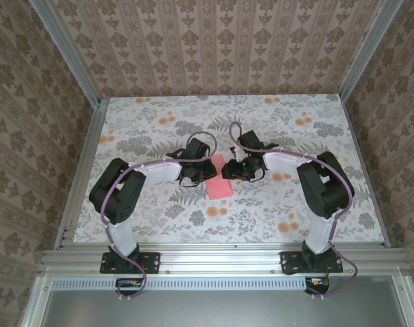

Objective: Fold a paper plane with a square sheet of paper (pick it up from the middle)
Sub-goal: Turn over the paper at the center of the table.

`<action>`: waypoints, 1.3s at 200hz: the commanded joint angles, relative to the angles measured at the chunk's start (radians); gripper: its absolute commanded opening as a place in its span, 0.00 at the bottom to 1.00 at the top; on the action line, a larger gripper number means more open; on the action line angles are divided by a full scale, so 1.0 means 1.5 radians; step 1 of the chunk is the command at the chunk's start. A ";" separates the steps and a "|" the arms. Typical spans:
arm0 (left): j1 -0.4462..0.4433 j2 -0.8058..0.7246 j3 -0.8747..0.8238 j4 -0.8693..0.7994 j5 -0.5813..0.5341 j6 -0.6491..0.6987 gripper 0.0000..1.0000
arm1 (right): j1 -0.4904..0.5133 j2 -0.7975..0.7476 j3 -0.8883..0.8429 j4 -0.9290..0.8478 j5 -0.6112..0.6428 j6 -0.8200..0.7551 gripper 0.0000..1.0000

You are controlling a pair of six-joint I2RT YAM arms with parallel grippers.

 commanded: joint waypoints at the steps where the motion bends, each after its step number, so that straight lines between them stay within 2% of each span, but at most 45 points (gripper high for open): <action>1: -0.006 0.016 0.019 -0.019 -0.004 -0.009 0.16 | -0.001 0.022 0.022 -0.021 0.007 -0.014 0.46; 49: -0.007 0.032 0.025 -0.030 -0.008 -0.004 0.16 | -0.001 0.044 0.022 -0.014 0.003 -0.009 0.44; 83: -0.009 0.039 0.027 -0.033 -0.010 -0.002 0.16 | -0.001 0.050 0.016 0.003 -0.022 0.002 0.37; 122: -0.010 0.041 0.027 -0.036 -0.010 0.000 0.16 | -0.001 0.054 0.011 0.016 -0.036 0.015 0.37; 166: -0.011 0.039 0.025 -0.039 -0.014 0.000 0.15 | -0.013 0.042 -0.010 0.059 -0.073 0.045 0.35; 185: -0.011 0.038 0.025 -0.041 -0.015 0.001 0.16 | -0.020 0.037 -0.019 0.070 -0.086 0.052 0.30; 239: -0.010 0.035 0.027 -0.043 -0.016 0.001 0.15 | -0.022 0.032 -0.041 0.095 -0.139 0.043 0.30; 260: -0.011 0.033 0.028 -0.043 -0.016 0.001 0.15 | -0.022 0.031 -0.052 0.108 -0.148 0.044 0.26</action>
